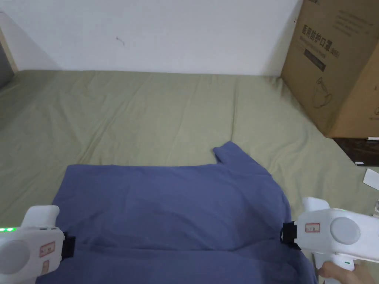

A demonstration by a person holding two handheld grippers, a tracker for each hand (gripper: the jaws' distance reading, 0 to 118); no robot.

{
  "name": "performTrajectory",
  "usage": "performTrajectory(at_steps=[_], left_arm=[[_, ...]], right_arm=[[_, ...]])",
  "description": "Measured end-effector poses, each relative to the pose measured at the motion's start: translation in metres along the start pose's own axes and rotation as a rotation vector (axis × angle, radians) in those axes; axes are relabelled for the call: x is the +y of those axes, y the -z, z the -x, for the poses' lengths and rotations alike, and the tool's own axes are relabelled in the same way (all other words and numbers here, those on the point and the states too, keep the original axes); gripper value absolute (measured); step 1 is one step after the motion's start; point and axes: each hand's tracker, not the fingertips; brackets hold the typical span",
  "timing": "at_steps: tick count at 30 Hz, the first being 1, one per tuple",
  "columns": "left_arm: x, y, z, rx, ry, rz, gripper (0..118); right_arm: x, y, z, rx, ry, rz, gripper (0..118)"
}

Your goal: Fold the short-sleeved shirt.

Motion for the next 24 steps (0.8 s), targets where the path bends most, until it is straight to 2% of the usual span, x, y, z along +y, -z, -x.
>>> performTrajectory(at_steps=[4, 5, 6, 7, 8, 10, 12, 16, 18, 21, 22, 23, 24], left_arm=[[0.022, 0.012, -0.002, -0.004, 0.007, 0.001, 0], [0.028, 0.014, -0.003, -0.004, 0.011, 0.000, 0], [0.037, 0.020, -0.002, -0.003, 0.014, 0.003, 0], [0.043, 0.024, -0.003, -0.004, 0.017, 0.004, 0], [0.049, 0.030, -0.003, -0.007, 0.021, 0.003, 0], [0.062, 0.045, -0.001, -0.034, 0.034, 0.009, 0], [0.072, 0.062, 0.000, 0.000, 0.024, 0.042, 0], [0.085, 0.084, 0.005, 0.020, 0.022, 0.050, 0], [0.088, 0.093, 0.009, 0.010, 0.001, 0.058, 0], [0.090, 0.101, 0.011, 0.025, -0.018, 0.069, 0], [0.089, 0.104, 0.012, 0.032, -0.019, 0.075, 0], [0.089, 0.105, 0.012, 0.034, -0.016, 0.079, 0], [0.088, 0.106, 0.013, 0.035, -0.013, 0.083, 0]], right_arm=[[0.042, 0.013, -0.001, 0.020, 0.015, -0.048, 0], [0.056, 0.016, -0.002, 0.007, 0.019, -0.063, 5], [0.074, 0.022, -0.003, 0.003, 0.013, -0.070, 24], [0.091, 0.029, -0.004, 0.008, 0.008, -0.065, 61], [0.112, 0.038, -0.006, 0.012, 0.000, -0.056, 80], [0.146, 0.056, -0.009, 0.006, -0.037, -0.065, 80], [0.179, 0.080, -0.011, -0.071, -0.073, -0.056, 80], [0.218, 0.128, -0.015, -0.106, -0.085, 0.007, 80], [0.226, 0.152, -0.011, -0.164, -0.128, 0.049, 80], [0.219, 0.180, -0.007, -0.128, -0.126, 0.146, 75], [0.215, 0.185, -0.006, -0.150, -0.120, 0.150, 74], [0.213, 0.179, -0.001, -0.162, -0.133, 0.106, 73], [0.211, 0.171, 0.008, -0.175, -0.185, 0.114, 71]])
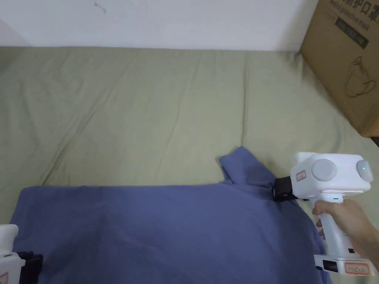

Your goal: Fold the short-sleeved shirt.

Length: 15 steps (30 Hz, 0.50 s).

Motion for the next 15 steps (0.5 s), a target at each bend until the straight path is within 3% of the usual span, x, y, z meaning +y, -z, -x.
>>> performTrajectory(at_steps=[1, 3, 5, 9, 12, 13, 15], left_arm=[[0.000, 0.000, 0.000, 0.002, 0.002, 0.003, 0], [-0.002, 0.001, 0.001, 0.001, 0.013, 0.009, 0], [-0.003, 0.001, 0.003, 0.013, 0.014, 0.010, 0], [0.003, -0.003, 0.012, -0.018, -0.014, -0.013, 0], [0.018, -0.005, 0.016, -0.028, -0.014, -0.067, 1], [0.026, -0.004, 0.018, -0.028, -0.016, -0.080, 14], [0.045, 0.004, 0.026, -0.034, -0.038, -0.085, 55]], right_arm=[[0.003, -0.005, 0.006, -0.003, -0.016, 0.008, 55], [0.007, -0.011, 0.019, -0.017, -0.061, -0.012, 0], [0.006, -0.008, 0.021, -0.042, -0.075, 0.007, 0], [-0.001, -0.018, 0.000, 0.044, 0.056, -0.019, 0], [0.002, -0.026, -0.006, 0.055, 0.050, -0.028, 0], [0.002, -0.029, -0.006, 0.059, 0.050, -0.033, 0], [0.002, -0.033, -0.003, 0.055, 0.032, -0.040, 0]])
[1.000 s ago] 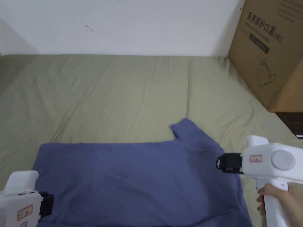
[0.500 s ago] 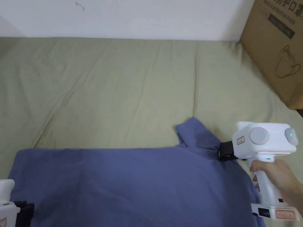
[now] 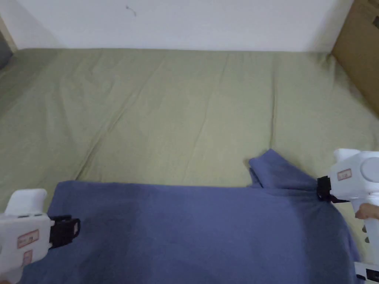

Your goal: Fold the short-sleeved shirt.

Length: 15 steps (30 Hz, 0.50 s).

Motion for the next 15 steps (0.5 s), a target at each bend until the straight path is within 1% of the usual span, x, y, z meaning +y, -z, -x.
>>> performTrajectory(at_steps=[1, 2, 3, 4, 6, 8, 10, 11, 12, 13, 14, 15], left_arm=[[0.011, 0.008, 0.004, 0.011, -0.015, 0.006, 78], [0.022, 0.017, 0.008, 0.016, -0.023, 0.010, 89], [0.030, 0.024, 0.011, 0.040, -0.062, 0.009, 93], [0.040, 0.032, 0.015, 0.054, -0.098, 0.006, 94], [0.054, 0.046, 0.026, 0.019, -0.148, 0.017, 94], [0.067, 0.061, 0.031, 0.055, -0.149, 0.024, 94], [0.077, 0.074, 0.036, 0.110, -0.111, 0.015, 94], [0.080, 0.081, 0.037, 0.133, -0.108, 0.013, 91], [0.081, 0.088, 0.039, 0.125, -0.113, 0.016, 83], [0.081, 0.097, 0.042, 0.114, -0.131, 0.032, 78], [0.079, 0.105, 0.043, 0.057, -0.151, 0.067, 73], [0.076, 0.107, 0.037, 0.099, -0.121, 0.074, 70]], right_arm=[[0.002, 0.001, 0.000, -0.003, -0.011, -0.001, 0], [0.001, 0.001, 0.001, -0.008, -0.021, -0.003, 0], [0.001, 0.002, 0.001, -0.009, -0.026, -0.004, 0], [0.000, 0.002, 0.002, -0.010, -0.029, -0.005, 0], [0.000, 0.004, 0.001, -0.009, -0.030, -0.006, 0], [0.000, 0.007, -0.001, -0.002, -0.027, -0.004, 0], [0.000, 0.010, -0.001, 0.001, -0.028, 0.000, 0], [0.000, 0.011, -0.001, 0.002, -0.029, 0.001, 0], [0.000, 0.012, -0.001, 0.003, -0.029, 0.003, 0], [-0.001, 0.014, -0.002, 0.003, -0.029, 0.004, 0], [-0.002, 0.016, -0.001, 0.002, -0.028, 0.004, 0], [-0.002, 0.017, 0.000, 0.000, -0.028, 0.005, 0]])
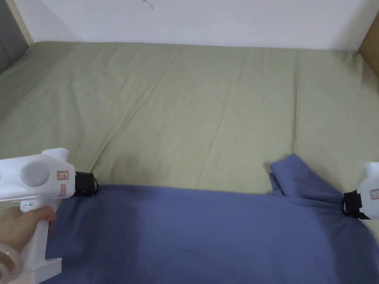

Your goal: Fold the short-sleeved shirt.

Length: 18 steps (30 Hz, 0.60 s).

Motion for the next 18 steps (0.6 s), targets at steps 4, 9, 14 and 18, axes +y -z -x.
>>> performTrajectory(at_steps=[4, 9, 14, 18], left_arm=[[-0.007, -0.019, -0.019, 0.032, 0.090, -0.080, 1], [-0.016, -0.043, -0.028, 0.011, 0.143, -0.072, 1], [-0.018, -0.105, -0.006, -0.023, 0.082, -0.152, 1], [-0.037, -0.164, 0.007, -0.041, 0.063, -0.218, 1]], right_arm=[[0.001, -0.009, 0.000, 0.001, 0.003, -0.013, 0], [0.001, -0.045, -0.005, 0.035, 0.032, -0.066, 0], [-0.011, -0.103, -0.003, 0.037, -0.002, -0.135, 0], [-0.035, -0.152, 0.002, 0.041, -0.010, -0.197, 0]])
